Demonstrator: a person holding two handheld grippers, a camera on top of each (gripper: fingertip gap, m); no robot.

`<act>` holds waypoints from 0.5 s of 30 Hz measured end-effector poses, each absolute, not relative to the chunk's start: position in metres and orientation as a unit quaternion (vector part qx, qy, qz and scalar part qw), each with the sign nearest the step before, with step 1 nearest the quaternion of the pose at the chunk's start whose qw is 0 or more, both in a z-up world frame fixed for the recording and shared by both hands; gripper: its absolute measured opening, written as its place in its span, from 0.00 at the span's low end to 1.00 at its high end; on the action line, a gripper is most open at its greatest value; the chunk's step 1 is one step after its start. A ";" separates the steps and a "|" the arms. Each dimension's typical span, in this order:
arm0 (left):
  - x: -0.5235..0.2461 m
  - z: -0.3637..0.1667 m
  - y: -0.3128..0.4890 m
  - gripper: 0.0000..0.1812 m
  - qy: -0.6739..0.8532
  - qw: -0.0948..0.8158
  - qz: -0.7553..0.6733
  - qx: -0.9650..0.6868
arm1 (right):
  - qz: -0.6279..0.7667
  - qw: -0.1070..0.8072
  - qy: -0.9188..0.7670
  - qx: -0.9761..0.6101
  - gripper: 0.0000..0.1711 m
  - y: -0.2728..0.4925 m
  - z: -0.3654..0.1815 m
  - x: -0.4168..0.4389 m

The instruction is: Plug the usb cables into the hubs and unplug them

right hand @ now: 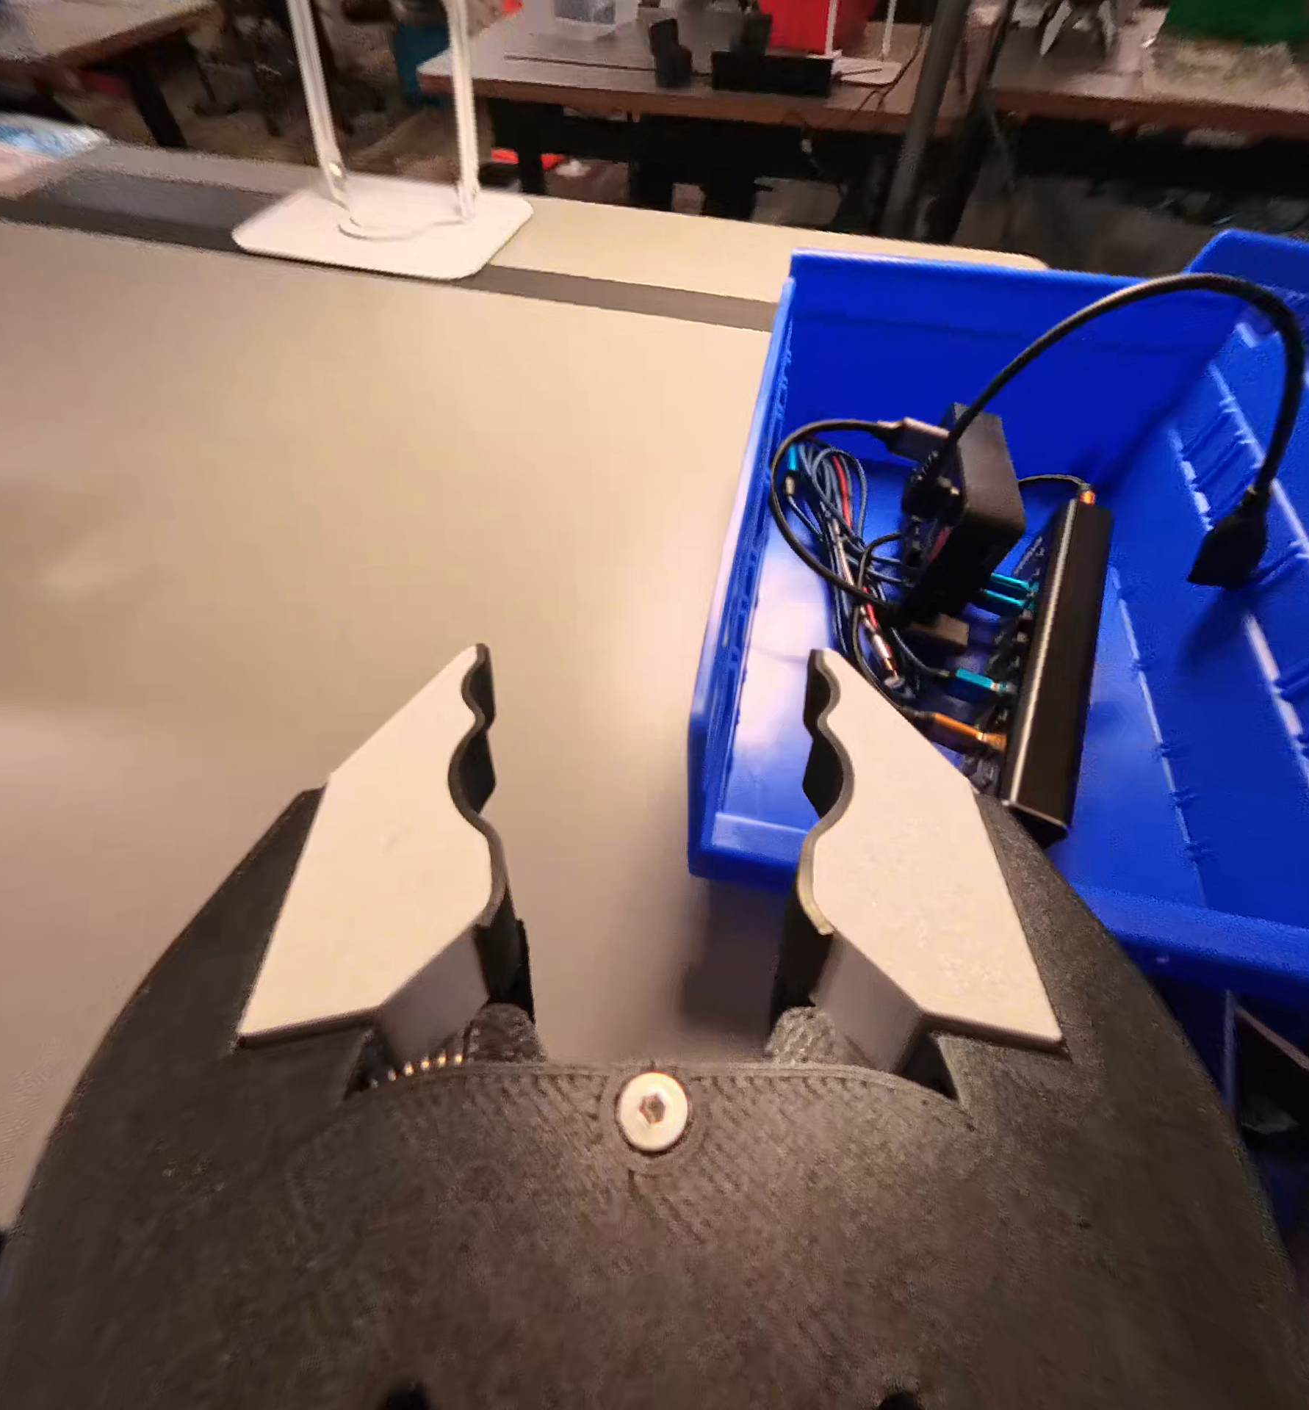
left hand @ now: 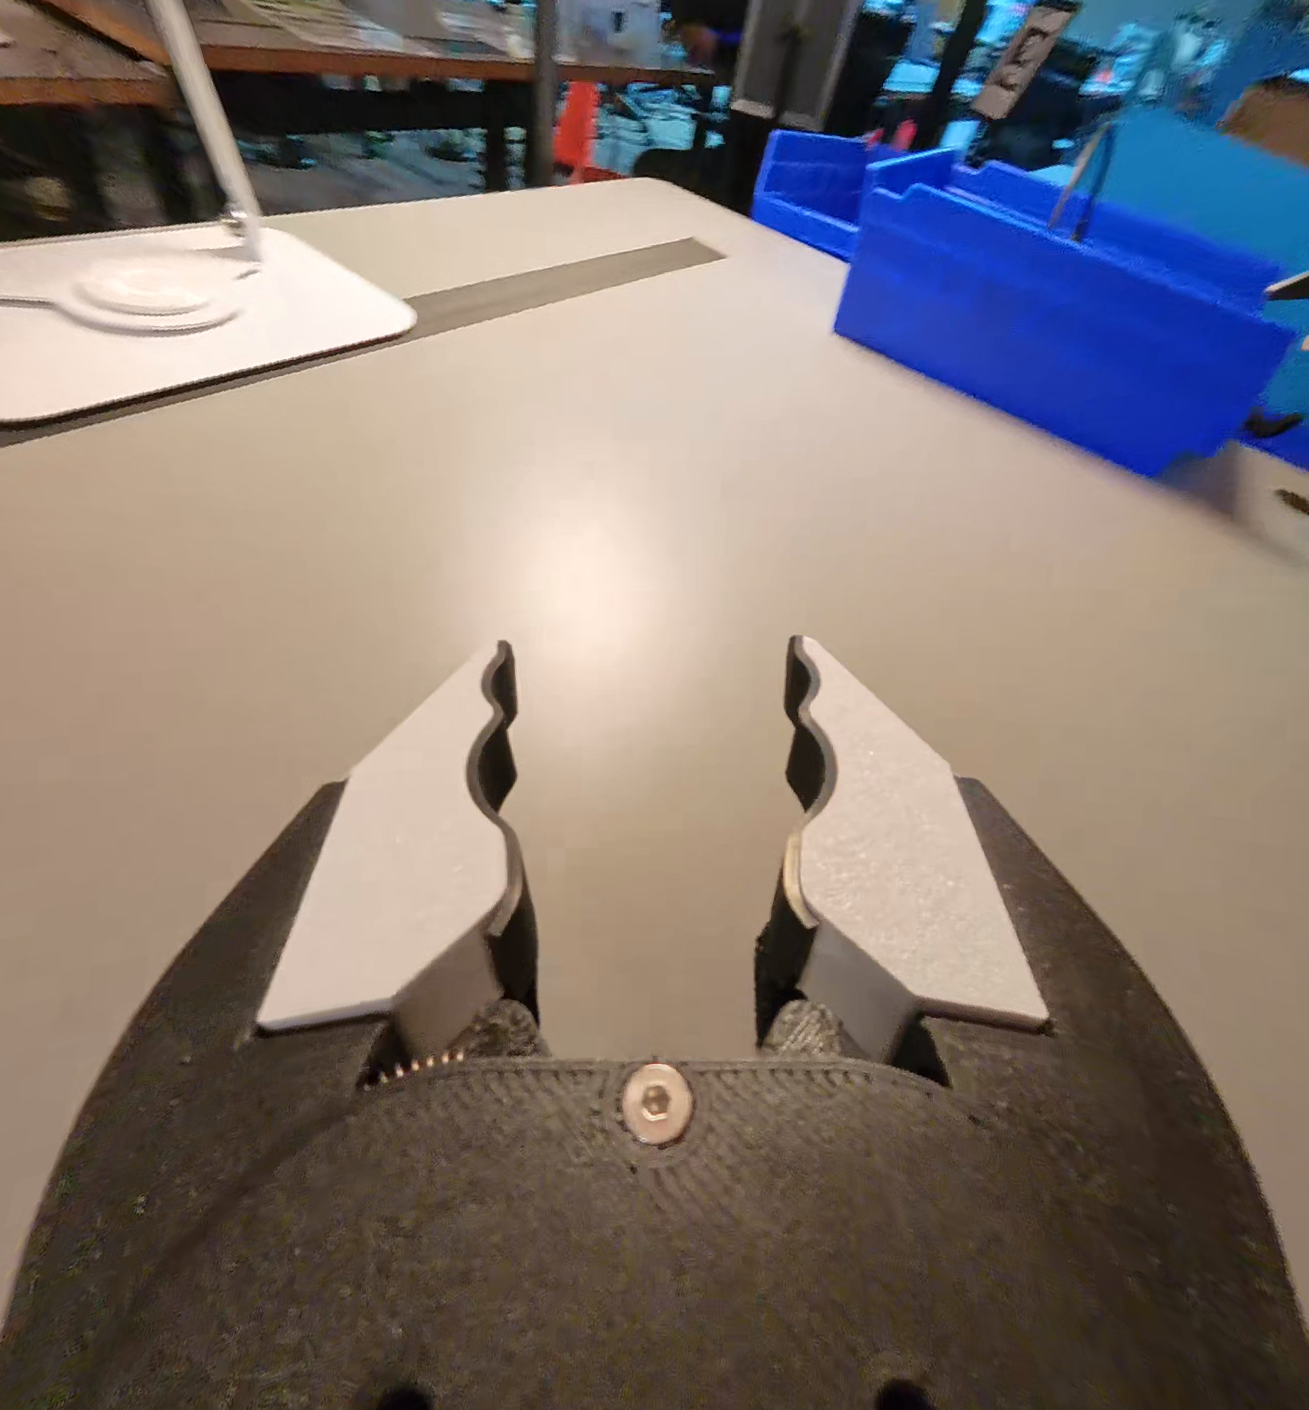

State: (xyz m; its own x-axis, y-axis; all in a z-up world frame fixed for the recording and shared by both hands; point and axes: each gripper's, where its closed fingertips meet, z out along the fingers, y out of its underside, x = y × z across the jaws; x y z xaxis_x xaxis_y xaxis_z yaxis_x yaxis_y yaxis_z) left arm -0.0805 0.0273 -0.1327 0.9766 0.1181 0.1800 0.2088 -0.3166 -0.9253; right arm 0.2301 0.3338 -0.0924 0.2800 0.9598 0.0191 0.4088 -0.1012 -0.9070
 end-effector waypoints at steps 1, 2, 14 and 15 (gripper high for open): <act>-0.084 -0.133 0.016 0.43 -0.114 0.577 -0.022 -0.808 | 0.298 0.448 -0.513 -0.669 0.49 0.334 -0.099 0.231; -0.087 -0.134 0.002 0.45 -0.131 0.581 -0.006 -0.804 | 0.284 0.457 -0.515 -0.668 0.50 0.336 -0.105 0.231; -0.133 -0.077 -0.249 0.50 -0.327 0.530 0.321 -0.714 | 0.266 0.459 -0.507 -0.679 0.50 0.353 -0.130 0.215; -0.137 -0.069 -0.274 0.51 -0.347 0.510 0.351 -0.705 | 0.262 0.458 -0.508 -0.681 0.50 0.354 -0.133 0.214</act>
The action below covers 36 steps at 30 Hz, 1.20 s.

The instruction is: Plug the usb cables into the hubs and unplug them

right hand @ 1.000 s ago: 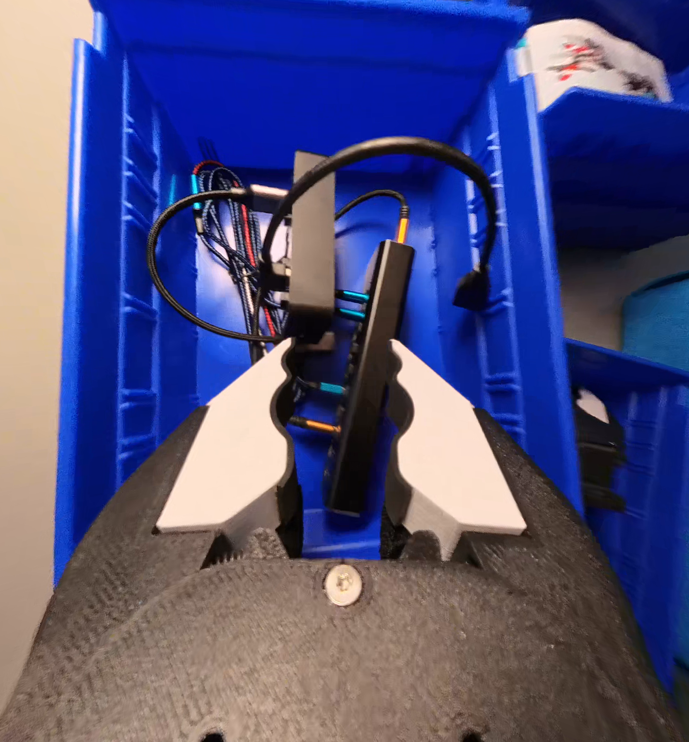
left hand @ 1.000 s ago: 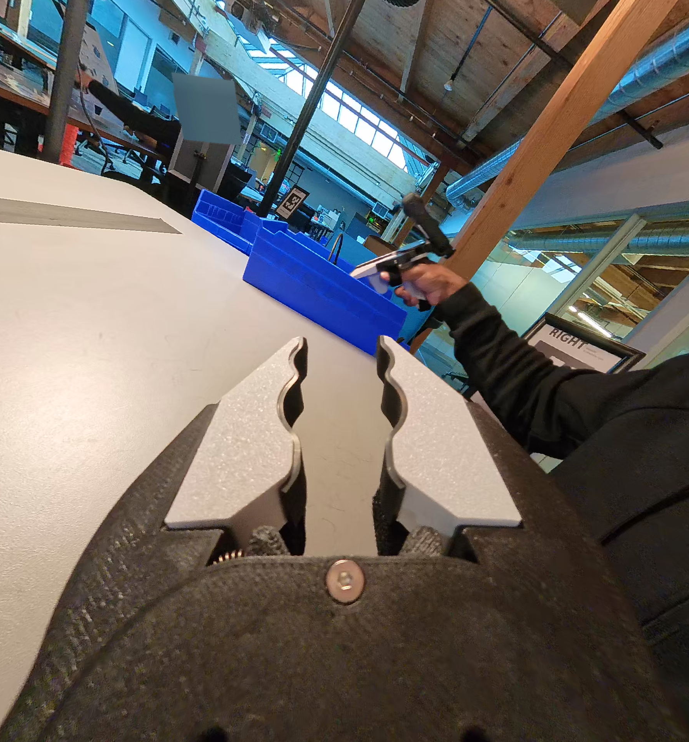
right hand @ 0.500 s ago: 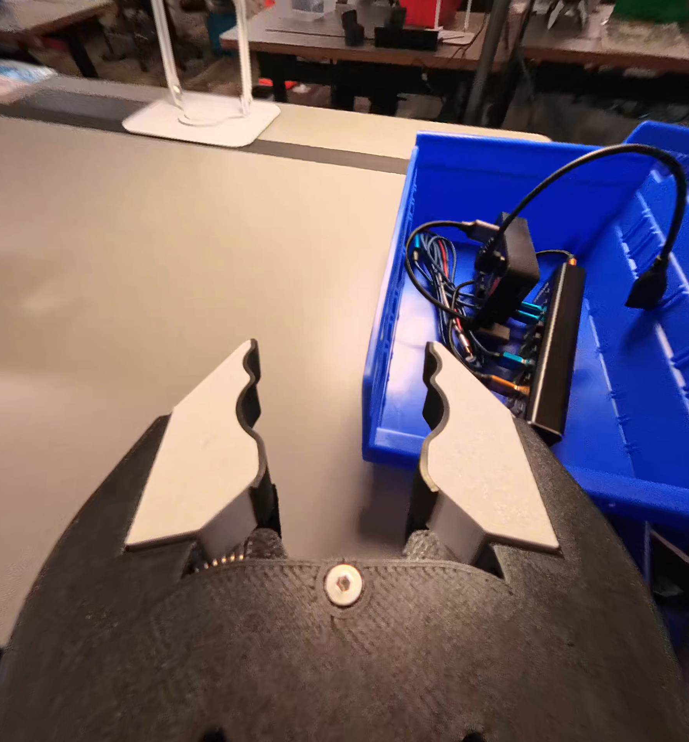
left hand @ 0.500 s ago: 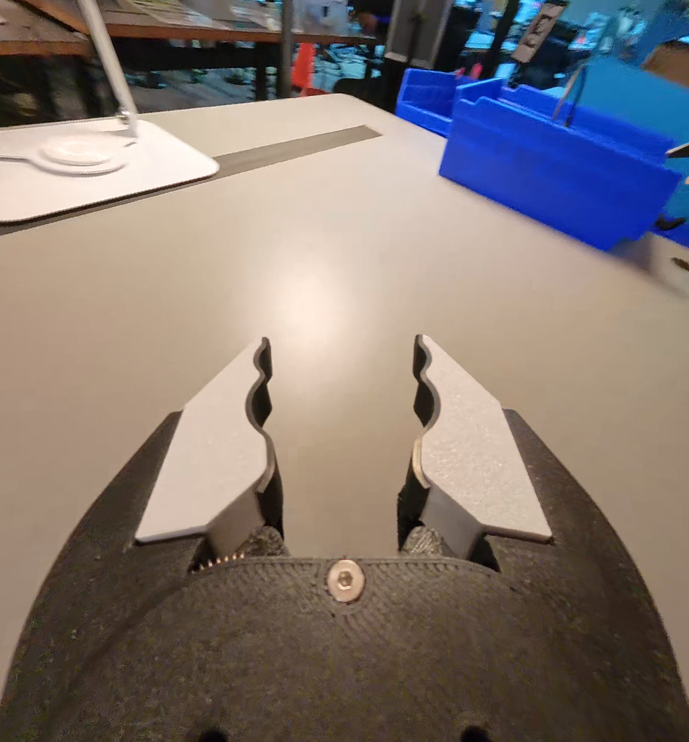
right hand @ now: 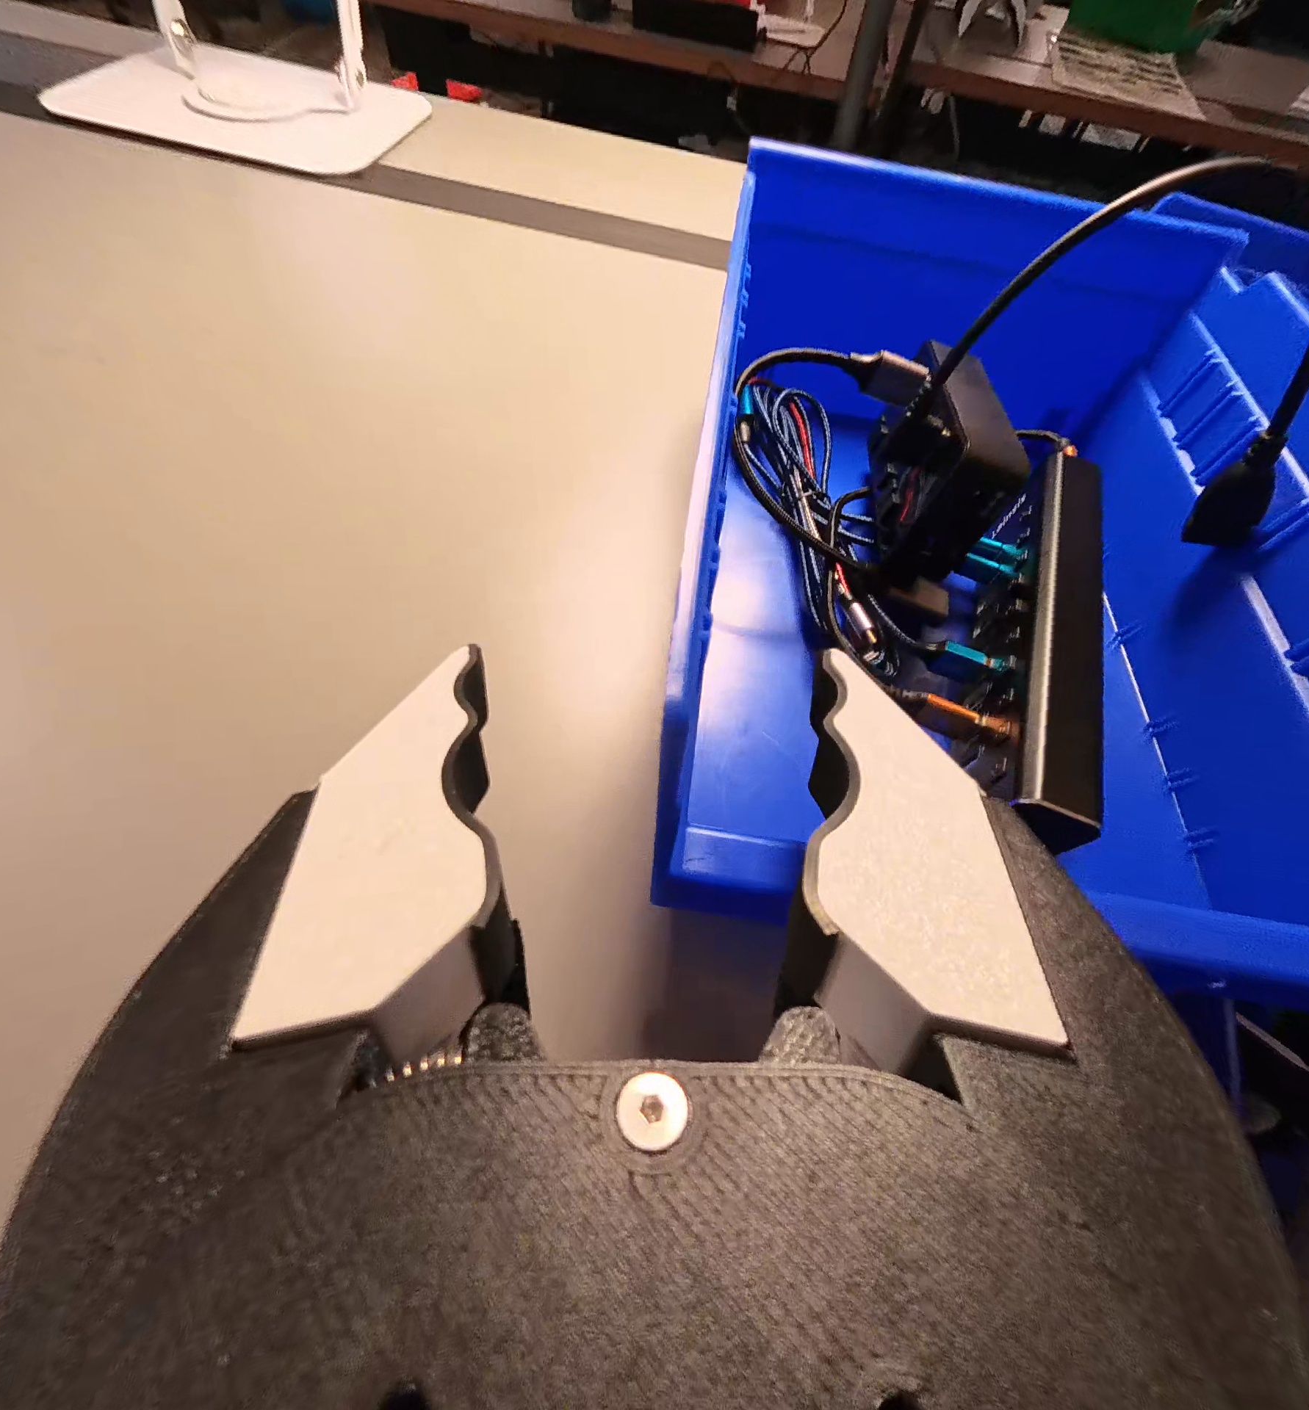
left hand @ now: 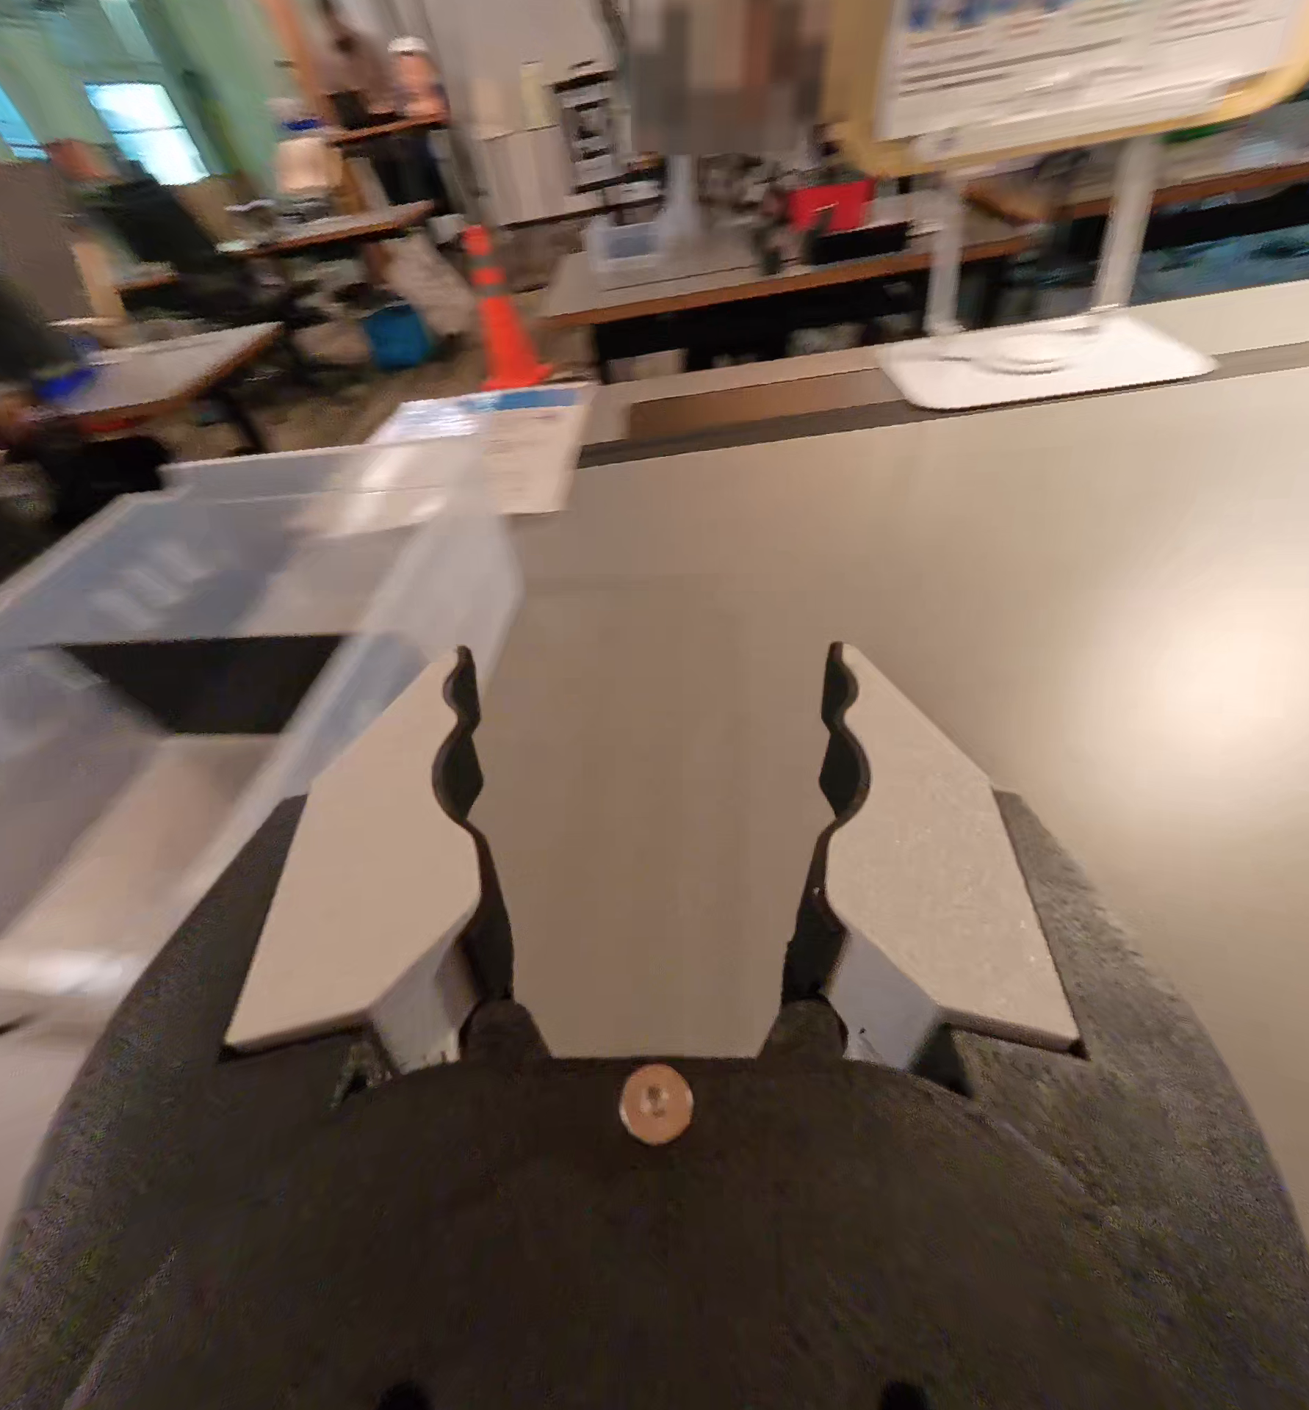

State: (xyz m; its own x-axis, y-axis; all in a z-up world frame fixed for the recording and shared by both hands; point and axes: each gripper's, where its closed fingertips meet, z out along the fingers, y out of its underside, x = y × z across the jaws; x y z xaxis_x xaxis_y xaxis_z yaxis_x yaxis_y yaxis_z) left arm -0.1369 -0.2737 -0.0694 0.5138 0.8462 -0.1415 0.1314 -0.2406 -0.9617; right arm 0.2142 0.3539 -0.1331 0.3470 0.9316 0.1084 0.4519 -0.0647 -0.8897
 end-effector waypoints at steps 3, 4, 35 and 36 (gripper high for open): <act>-0.144 -0.058 -0.342 0.55 -0.398 0.446 0.419 -0.683 | 0.255 0.461 -0.504 -0.684 0.49 0.356 -0.135 0.213; -0.146 -0.059 -0.359 0.55 -0.410 0.429 0.428 -0.682 | 0.255 0.462 -0.502 -0.685 0.49 0.357 -0.134 0.213; -0.170 -0.128 -0.331 0.05 -0.254 0.484 0.299 -0.782 | 0.225 0.519 -0.499 -0.657 0.02 0.357 -0.123 0.192; -0.164 -0.128 -0.325 0.05 -0.242 0.489 0.291 -0.786 | 0.228 0.518 -0.504 -0.652 0.02 0.353 -0.122 0.191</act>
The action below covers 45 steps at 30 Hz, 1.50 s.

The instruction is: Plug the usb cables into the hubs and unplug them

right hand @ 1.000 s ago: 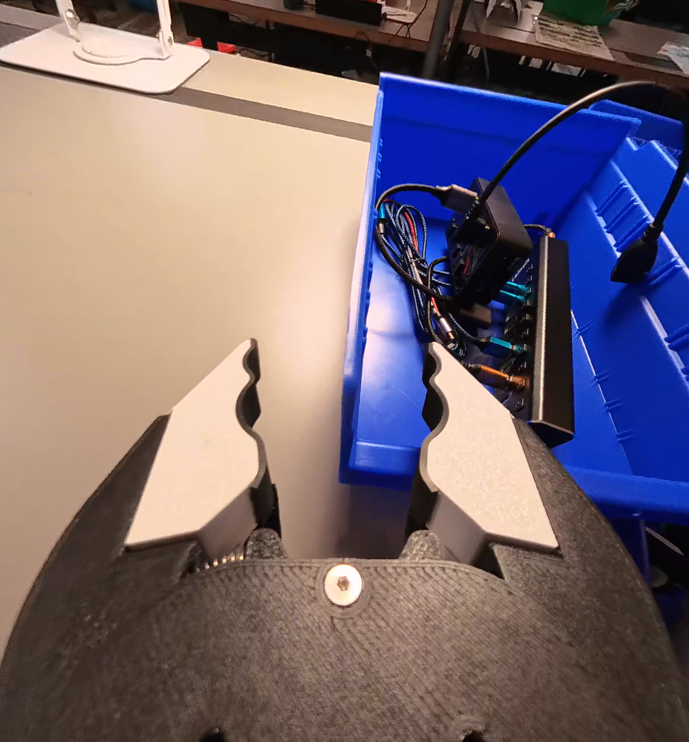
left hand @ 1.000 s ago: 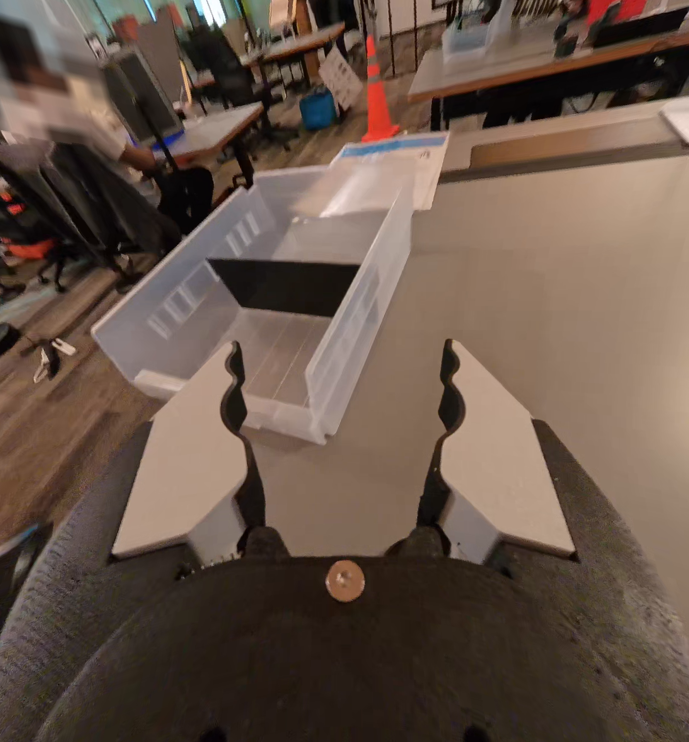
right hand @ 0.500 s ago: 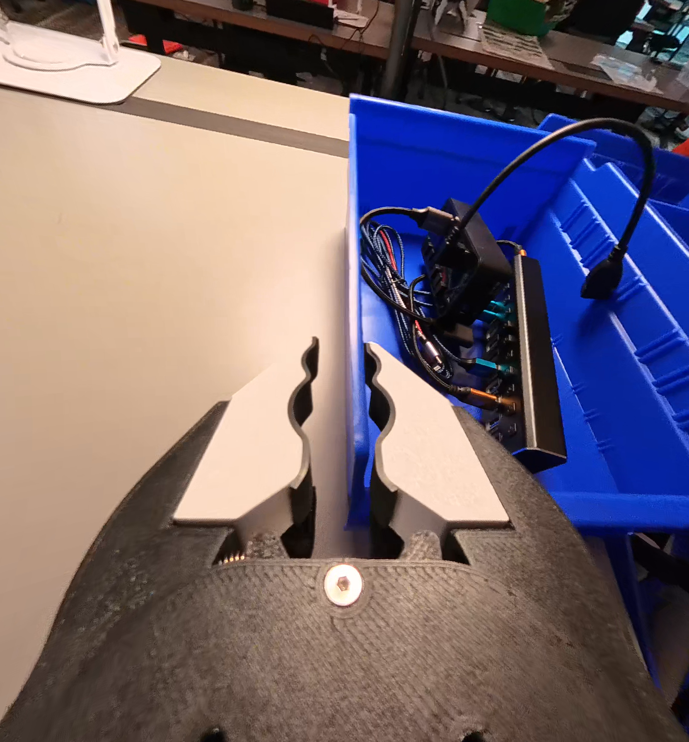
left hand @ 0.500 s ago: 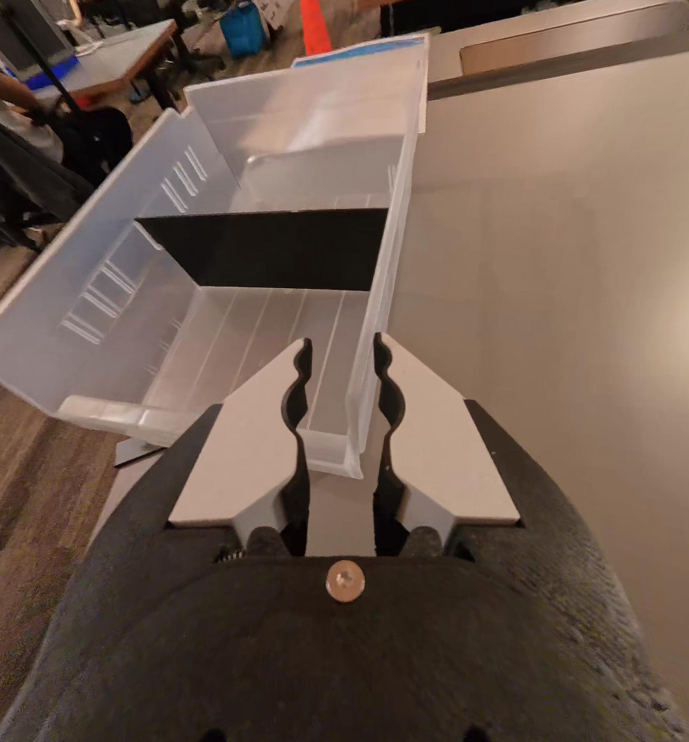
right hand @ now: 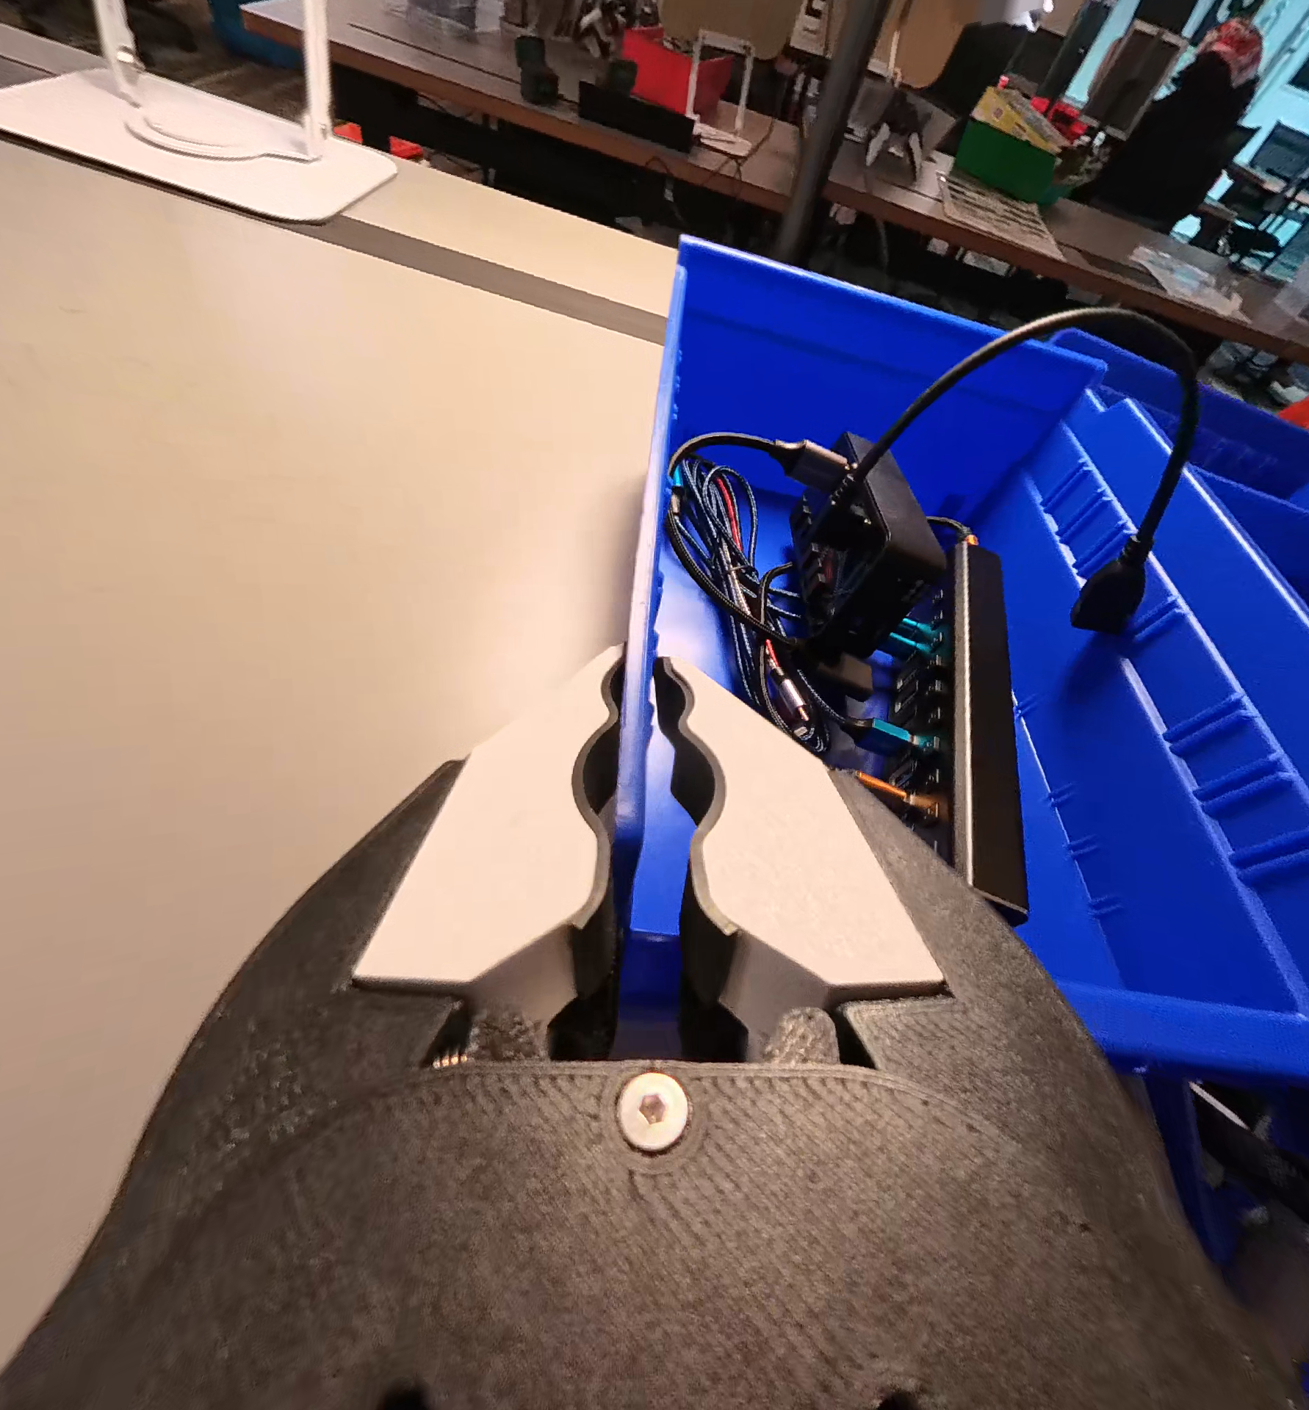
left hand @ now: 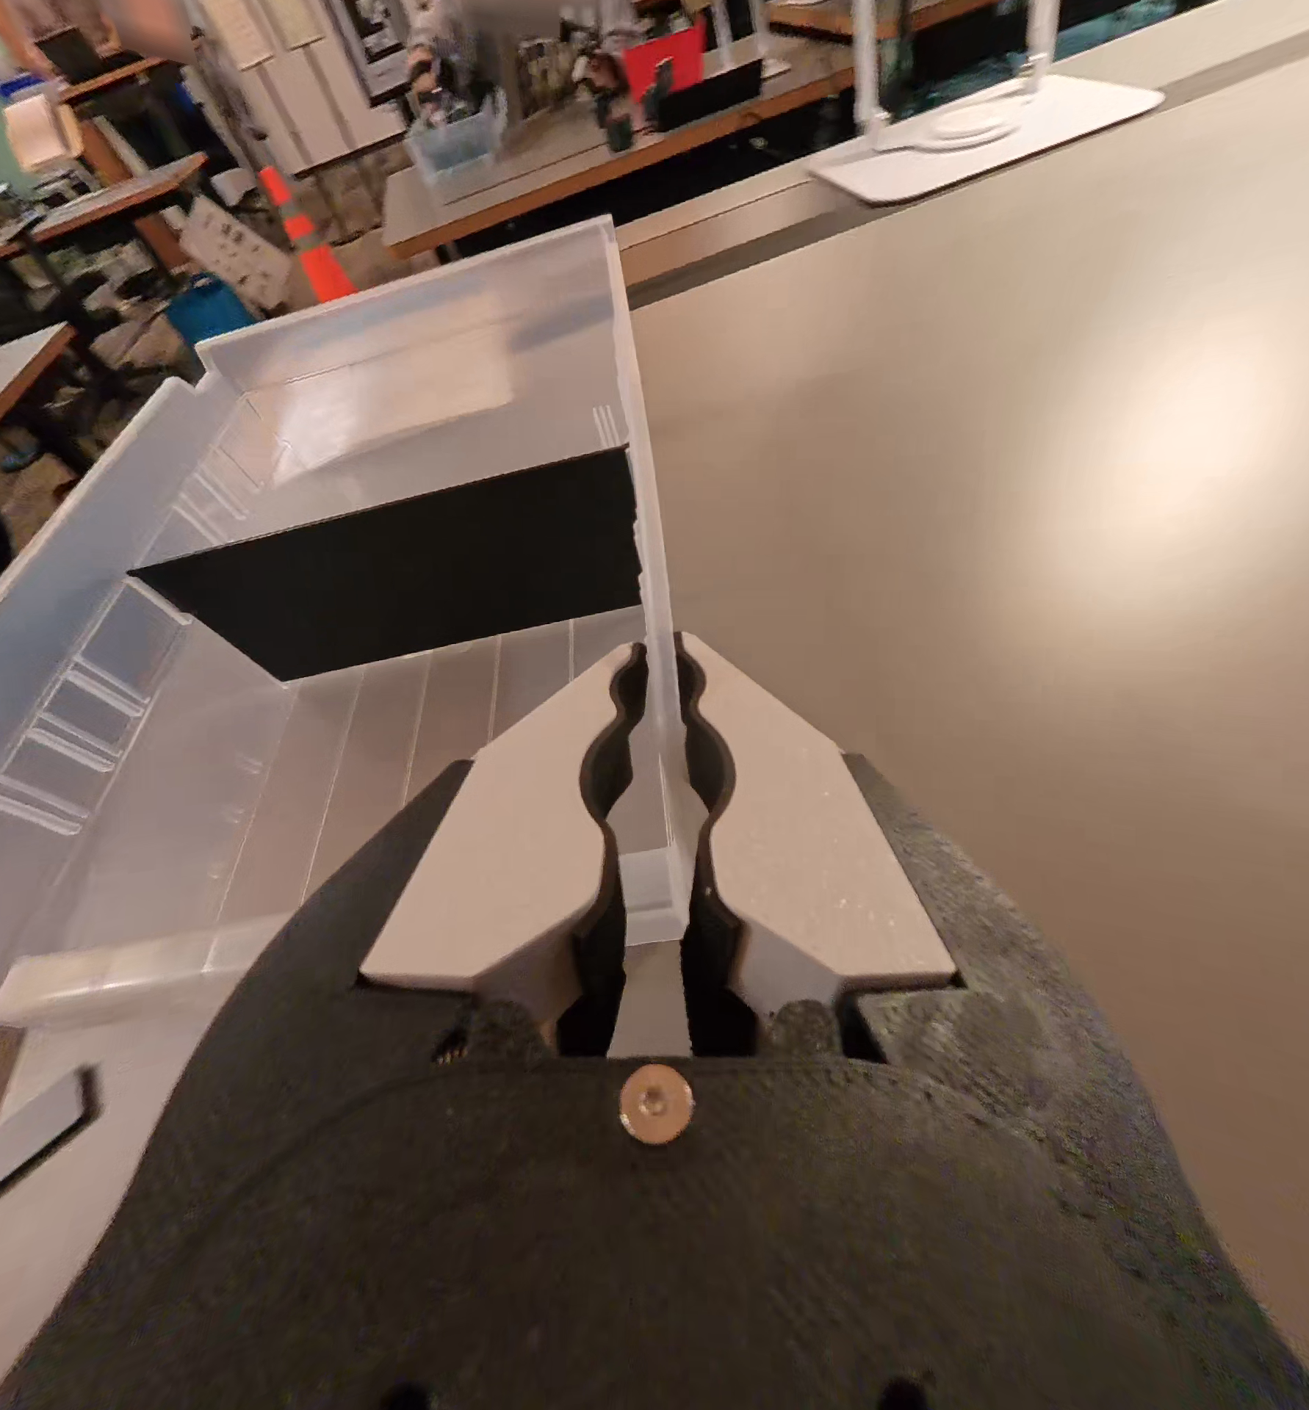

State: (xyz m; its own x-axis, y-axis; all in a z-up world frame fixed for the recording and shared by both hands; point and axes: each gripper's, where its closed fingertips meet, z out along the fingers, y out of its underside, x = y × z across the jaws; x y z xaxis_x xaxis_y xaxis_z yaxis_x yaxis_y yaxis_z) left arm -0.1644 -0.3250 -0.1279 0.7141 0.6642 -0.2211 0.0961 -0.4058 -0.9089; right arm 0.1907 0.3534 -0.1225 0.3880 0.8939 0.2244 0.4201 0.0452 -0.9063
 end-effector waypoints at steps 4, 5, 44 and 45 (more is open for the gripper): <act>-0.136 -0.128 -0.297 0.05 -0.176 0.522 0.233 -0.801 | 0.253 0.508 -0.524 -0.635 0.02 0.338 -0.122 0.184; -0.128 -0.128 -0.290 0.05 -0.157 0.532 0.212 -0.804 | 0.260 0.503 -0.532 -0.630 0.02 0.334 -0.122 0.182; 0.111 -0.104 -0.165 0.10 0.230 0.595 -0.214 -0.740 | 0.530 0.317 -0.737 -0.273 0.14 0.134 -0.090 -0.009; 0.110 -0.092 -0.170 0.10 0.227 0.613 -0.223 -0.723 | 0.535 0.328 -0.727 -0.279 0.12 0.142 -0.081 -0.005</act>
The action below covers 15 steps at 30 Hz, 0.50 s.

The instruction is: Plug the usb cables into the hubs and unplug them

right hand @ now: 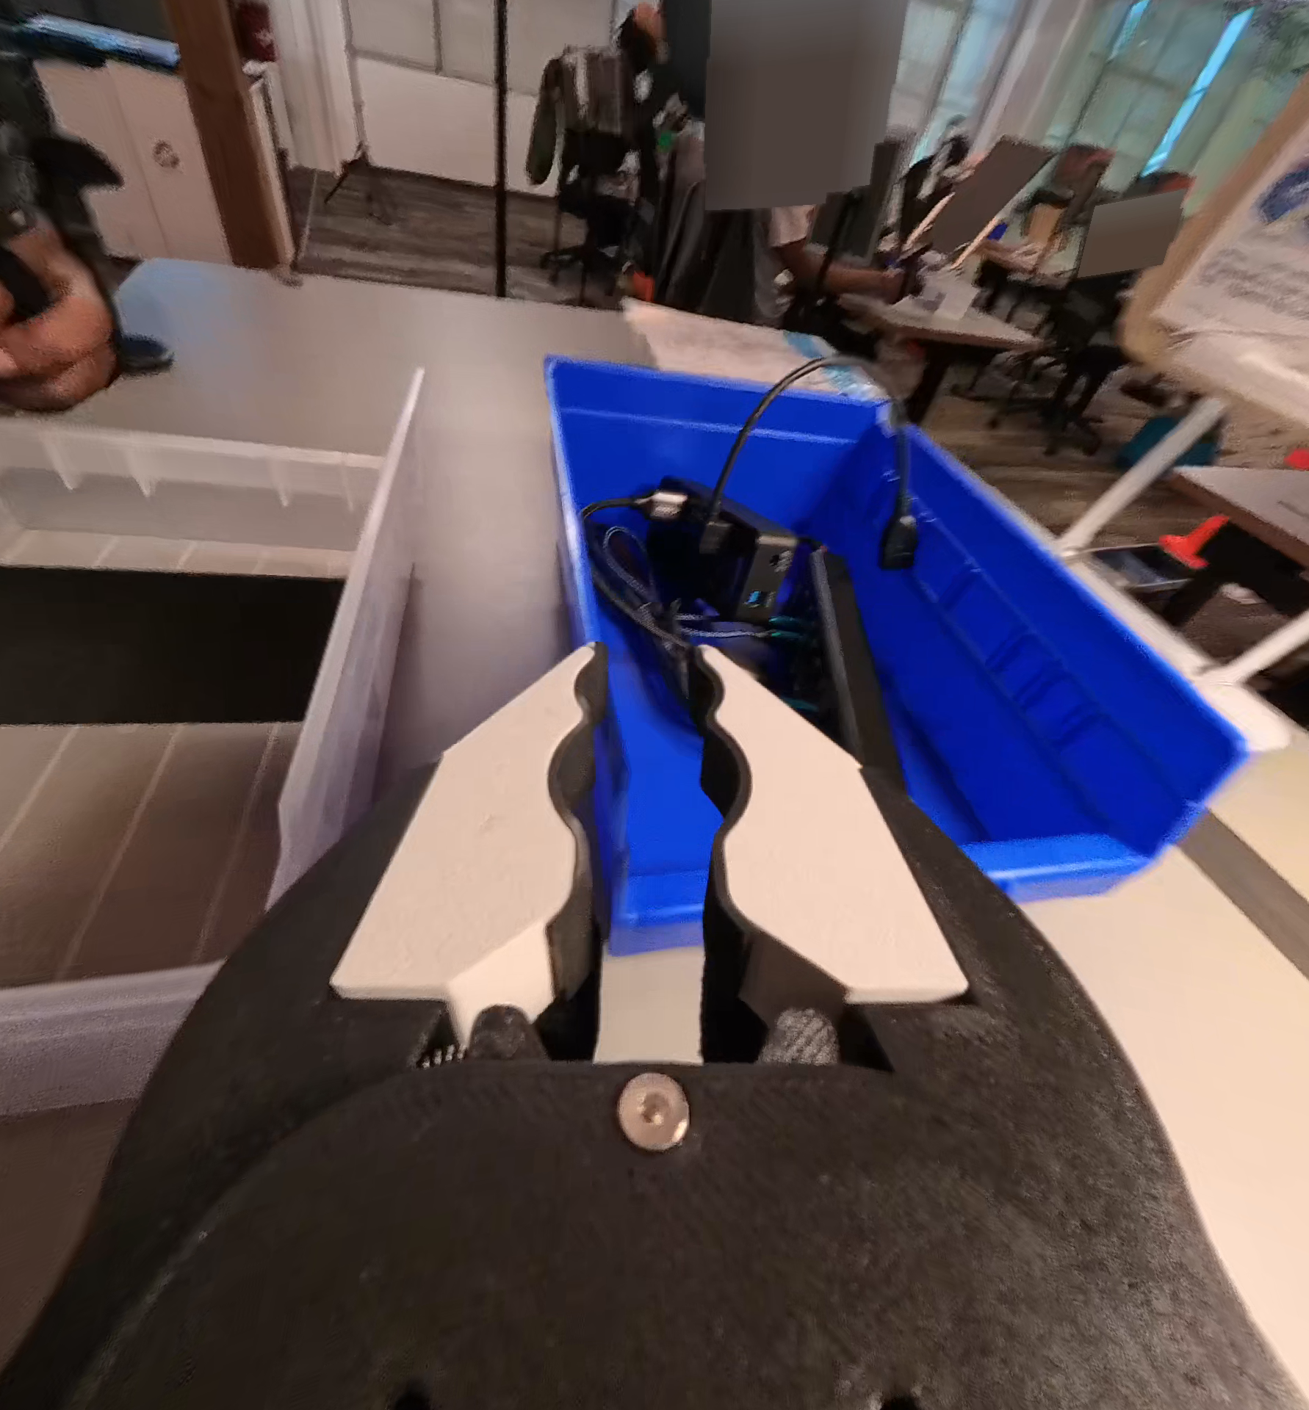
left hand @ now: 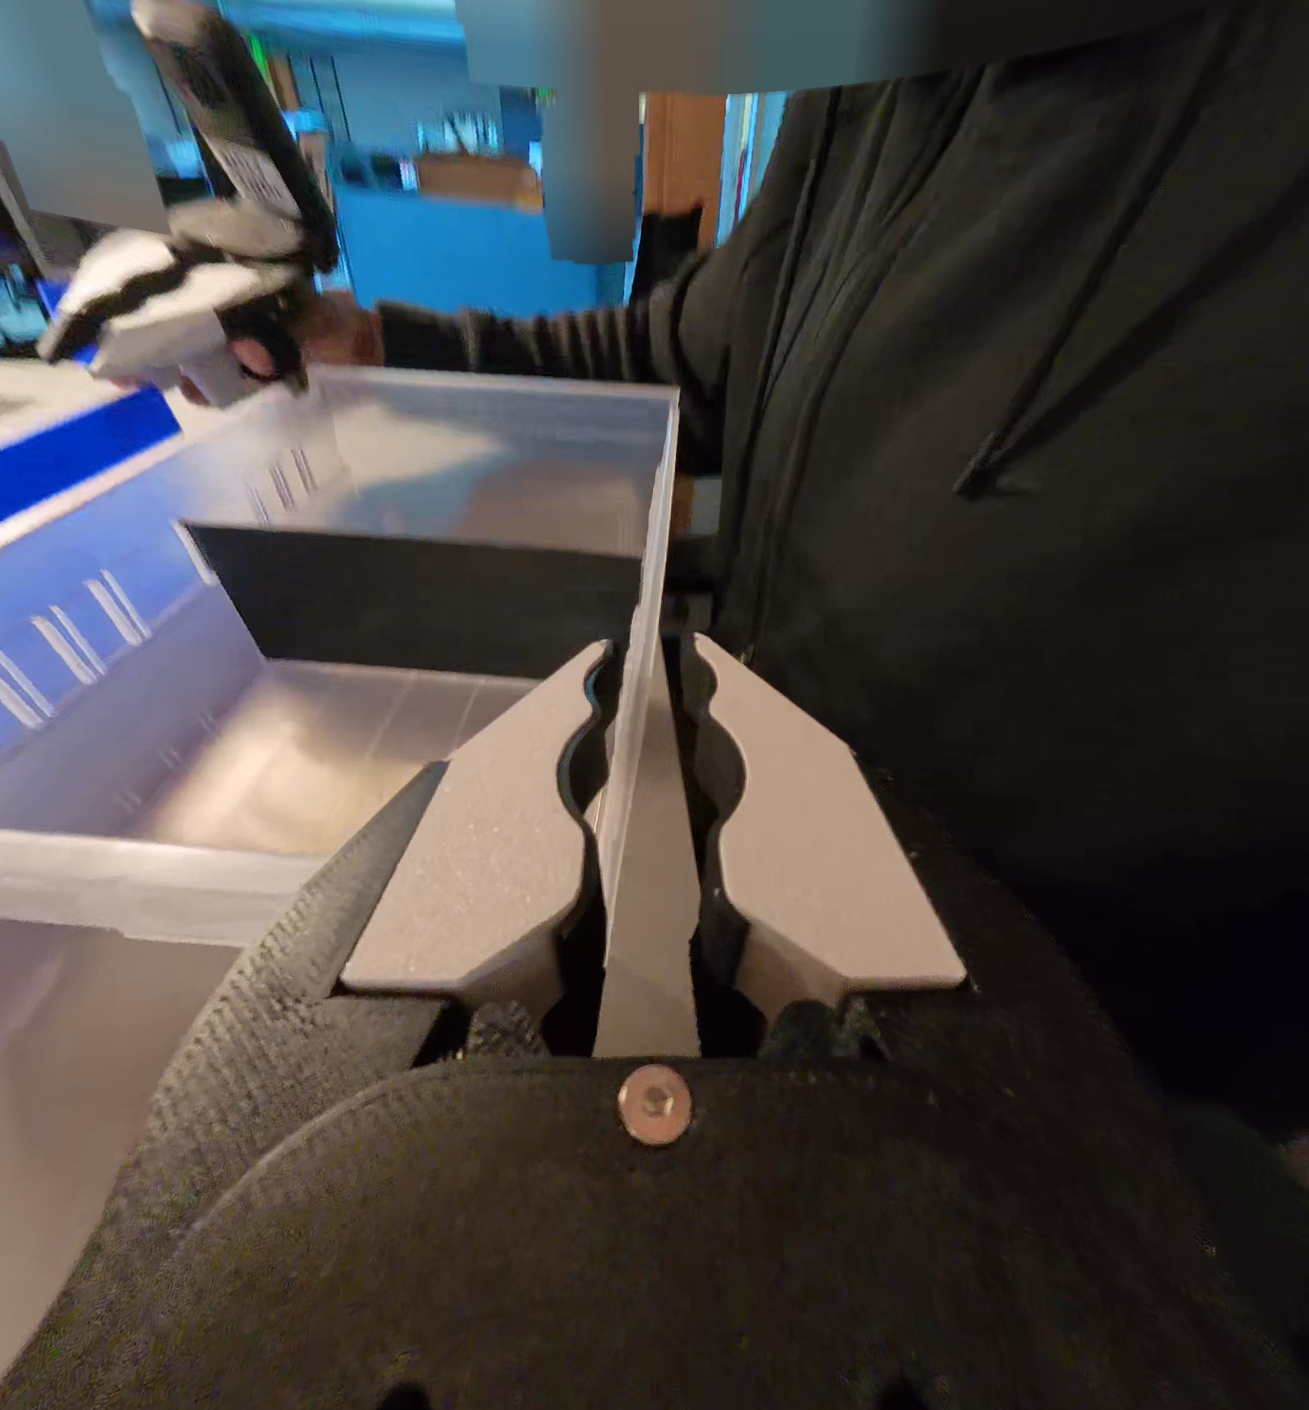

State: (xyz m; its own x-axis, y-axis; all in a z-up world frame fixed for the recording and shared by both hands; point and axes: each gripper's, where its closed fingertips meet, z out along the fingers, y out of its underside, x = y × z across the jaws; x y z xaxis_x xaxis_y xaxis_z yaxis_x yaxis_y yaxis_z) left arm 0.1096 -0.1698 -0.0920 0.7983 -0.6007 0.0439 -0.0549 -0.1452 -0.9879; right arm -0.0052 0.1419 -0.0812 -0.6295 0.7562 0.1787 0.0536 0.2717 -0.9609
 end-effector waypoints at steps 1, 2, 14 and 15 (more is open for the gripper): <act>0.107 -0.080 -0.174 0.10 0.224 0.630 -0.227 -0.708 | 0.546 0.337 -0.713 -0.284 0.11 0.150 -0.072 -0.001; 0.102 -0.070 -0.177 0.11 0.219 0.645 -0.227 -0.696 | 0.557 0.337 -0.701 -0.291 0.11 0.157 -0.063 0.004; -0.128 -0.044 -0.102 0.34 -0.208 0.618 -0.031 -0.757 | 0.508 0.215 -0.643 -0.532 0.42 0.155 -0.079 0.084; -0.143 -0.048 -0.092 0.34 -0.221 0.605 -0.029 -0.765 | 0.505 0.201 -0.641 -0.542 0.45 0.147 -0.083 0.093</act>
